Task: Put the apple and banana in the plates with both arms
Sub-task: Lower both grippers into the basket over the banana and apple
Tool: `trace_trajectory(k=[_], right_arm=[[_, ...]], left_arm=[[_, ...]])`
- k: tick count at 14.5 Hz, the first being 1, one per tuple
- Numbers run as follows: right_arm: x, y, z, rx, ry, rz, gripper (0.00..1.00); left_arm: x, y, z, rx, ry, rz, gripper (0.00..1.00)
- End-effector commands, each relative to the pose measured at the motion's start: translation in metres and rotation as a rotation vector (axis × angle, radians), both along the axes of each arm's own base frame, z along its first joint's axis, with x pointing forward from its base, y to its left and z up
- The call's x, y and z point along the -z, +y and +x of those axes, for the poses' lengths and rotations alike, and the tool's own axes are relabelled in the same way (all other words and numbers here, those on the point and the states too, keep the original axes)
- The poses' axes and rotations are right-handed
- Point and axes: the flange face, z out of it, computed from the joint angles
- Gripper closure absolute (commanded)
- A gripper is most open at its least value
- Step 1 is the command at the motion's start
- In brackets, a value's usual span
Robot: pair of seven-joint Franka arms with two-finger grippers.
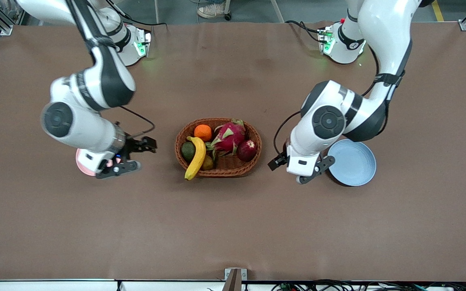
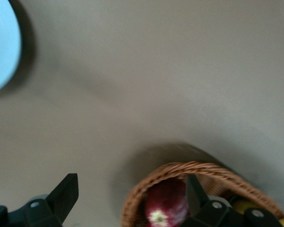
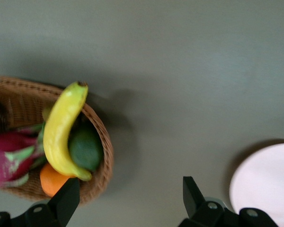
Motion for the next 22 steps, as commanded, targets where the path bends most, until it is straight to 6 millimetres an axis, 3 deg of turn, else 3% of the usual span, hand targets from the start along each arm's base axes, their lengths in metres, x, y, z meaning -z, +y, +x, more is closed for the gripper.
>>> trace_trajectory(k=[1,4,5,8,15,22], right_arm=[[0.016,0.046,-0.008,0.049,-0.014,0.001,0.07],[0.045,0.061,0.0,0.087,-0.015,-0.004,0.1],[0.056,0.075,-0.002,0.087,-0.02,-0.002,0.11],[0.082,0.102,-0.007,0.145,-0.034,-0.001,0.12],[0.116,0.122,-0.016,0.231,-0.008,-0.016,0.14],[0.122,0.133,-0.024,0.227,0.011,-0.012,0.25]], left_arm=[[0.013,-0.022,-0.001,-0.137,-0.006,-0.023,0.0],[0.032,-0.049,-0.012,-0.273,0.008,-0.03,0.0],[0.038,-0.058,-0.017,-0.299,0.012,-0.03,0.0],[0.058,-0.068,-0.027,-0.31,0.006,-0.031,0.0],[0.082,-0.077,-0.049,-0.351,0.002,-0.038,0.0],[0.095,-0.082,-0.066,-0.366,-0.002,-0.044,0.0]])
